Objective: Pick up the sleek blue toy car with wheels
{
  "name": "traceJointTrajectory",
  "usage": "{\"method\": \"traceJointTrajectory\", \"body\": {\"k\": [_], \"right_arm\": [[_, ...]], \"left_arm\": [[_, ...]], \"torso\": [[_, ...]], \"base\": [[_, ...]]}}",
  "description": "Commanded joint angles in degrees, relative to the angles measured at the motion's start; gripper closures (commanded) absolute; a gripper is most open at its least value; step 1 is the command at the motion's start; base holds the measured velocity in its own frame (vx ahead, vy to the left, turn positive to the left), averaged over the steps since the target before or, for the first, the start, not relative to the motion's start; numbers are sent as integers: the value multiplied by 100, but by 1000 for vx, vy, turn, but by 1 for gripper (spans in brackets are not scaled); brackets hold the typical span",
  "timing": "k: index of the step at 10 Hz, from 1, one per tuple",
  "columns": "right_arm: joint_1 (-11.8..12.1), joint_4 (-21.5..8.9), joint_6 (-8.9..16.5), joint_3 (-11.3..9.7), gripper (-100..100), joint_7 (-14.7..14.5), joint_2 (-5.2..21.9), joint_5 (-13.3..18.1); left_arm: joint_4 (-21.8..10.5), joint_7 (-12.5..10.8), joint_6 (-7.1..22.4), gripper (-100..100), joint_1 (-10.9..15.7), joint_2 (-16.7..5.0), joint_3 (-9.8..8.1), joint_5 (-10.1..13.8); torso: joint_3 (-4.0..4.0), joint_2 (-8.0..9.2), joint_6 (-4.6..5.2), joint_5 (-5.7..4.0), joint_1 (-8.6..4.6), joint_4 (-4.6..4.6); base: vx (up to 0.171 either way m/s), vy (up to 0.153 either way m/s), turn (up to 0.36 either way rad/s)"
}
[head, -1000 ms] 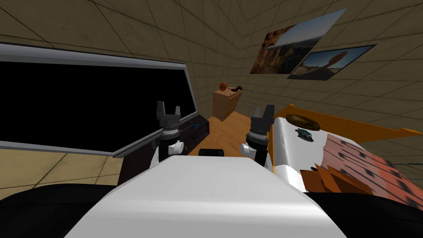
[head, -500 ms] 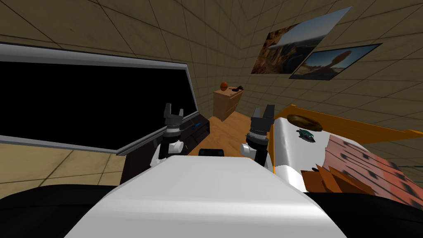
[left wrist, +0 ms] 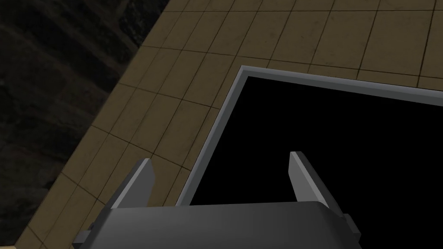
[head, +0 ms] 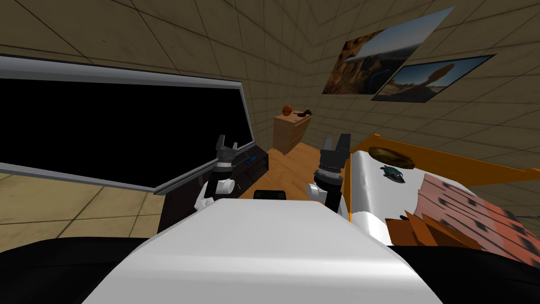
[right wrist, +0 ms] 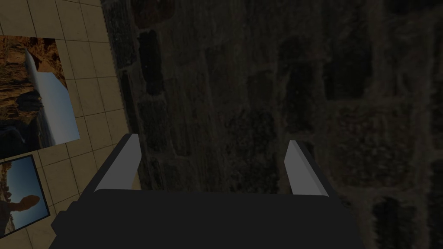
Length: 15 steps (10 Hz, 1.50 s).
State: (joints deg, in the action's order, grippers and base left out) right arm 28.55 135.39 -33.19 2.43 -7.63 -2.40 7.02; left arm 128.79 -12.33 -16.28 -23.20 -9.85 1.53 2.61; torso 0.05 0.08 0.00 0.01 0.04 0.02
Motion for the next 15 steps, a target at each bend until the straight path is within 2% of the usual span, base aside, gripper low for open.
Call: {"method": "traceJointTrajectory", "body": {"k": [1, 2, 3, 4, 5, 6, 7, 8, 9, 10, 11, 12, 15], "right_arm": [[0, 0, 0, 0, 0, 0, 0, 0], [0, 0, 0, 0, 0, 0, 0, 0], [0, 0, 0, 0, 0, 0, 0, 0], [0, 0, 0, 0, 0, 0, 0, 0], [0, 0, 0, 0, 0, 0, 0, 0], [0, 0, 0, 0, 0, 0, 0, 0], [0, 0, 0, 0, 0, 0, 0, 0], [0, 0, 0, 0, 0, 0, 0, 0], [0, 0, 0, 0, 0, 0, 0, 0], [0, 0, 0, 0, 0, 0, 0, 0], [0, 0, 0, 0, 0, 0, 0, 0], [0, 0, 0, 0, 0, 0, 0, 0], [0, 0, 0, 0, 0, 0, 0, 0]], "left_arm": [[-53, -28, 185, -100, 36, -40, -19, 83], [-179, -72, 399, -100, 110, -102, -40, 243], [-179, -72, 447, -100, 110, -102, -40, 243], [-311, -119, 682, -100, 187, -161, -61, 407], [-311, -119, 718, -100, 187, -161, -61, 407], [-448, -168, 938, -100, 267, -218, -84, 572], [-448, -168, 997, -100, 267, -218, -84, 572], [-591, -219, 1214, -100, 349, -272, -108, 735], [-591, -219, 1283, -100, 349, -272, -108, 735], [-739, -272, 1542, -100, 435, -322, -133, 893], [-739, -272, 1575, -100, 435, -322, -133, 893], [-894, -327, 1782, -100, 523, -368, -160, 1044], [-1056, -383, 2173, -100, 616, -408, -189, 1185]], "torso": [[0, 0, 0, 0, 0, 0], [0, 0, 0, 0, -1, 0], [-1, -1, 0, 0, 0, 0], [0, -1, 0, 0, 0, 0], [0, 1, 0, 0, 0, 0], [0, 0, 0, 0, 0, 0], [1, 1, 0, 0, 1, 0], [0, 0, 0, 0, -1, 0], [0, 0, 0, 0, -1, 0], [-1, -2, 0, 0, -2, 0], [-1, -2, 0, 0, -1, -1], [-2, -4, 1, -1, -2, 0], [-3, -6, 0, -1, -3, -1]], "base": [[-21, 4, 13], [-24, 8, 33], [-21, 9, 18], [-25, 9, 39], [-24, 8, 21], [-26, 10, 36], [-23, 6, 19], [-24, 7, 37], [-17, 5, 17], [-15, 5, 29], [-13, 4, 23], [-13, 4, 33], [-7, 2, 21]]}}
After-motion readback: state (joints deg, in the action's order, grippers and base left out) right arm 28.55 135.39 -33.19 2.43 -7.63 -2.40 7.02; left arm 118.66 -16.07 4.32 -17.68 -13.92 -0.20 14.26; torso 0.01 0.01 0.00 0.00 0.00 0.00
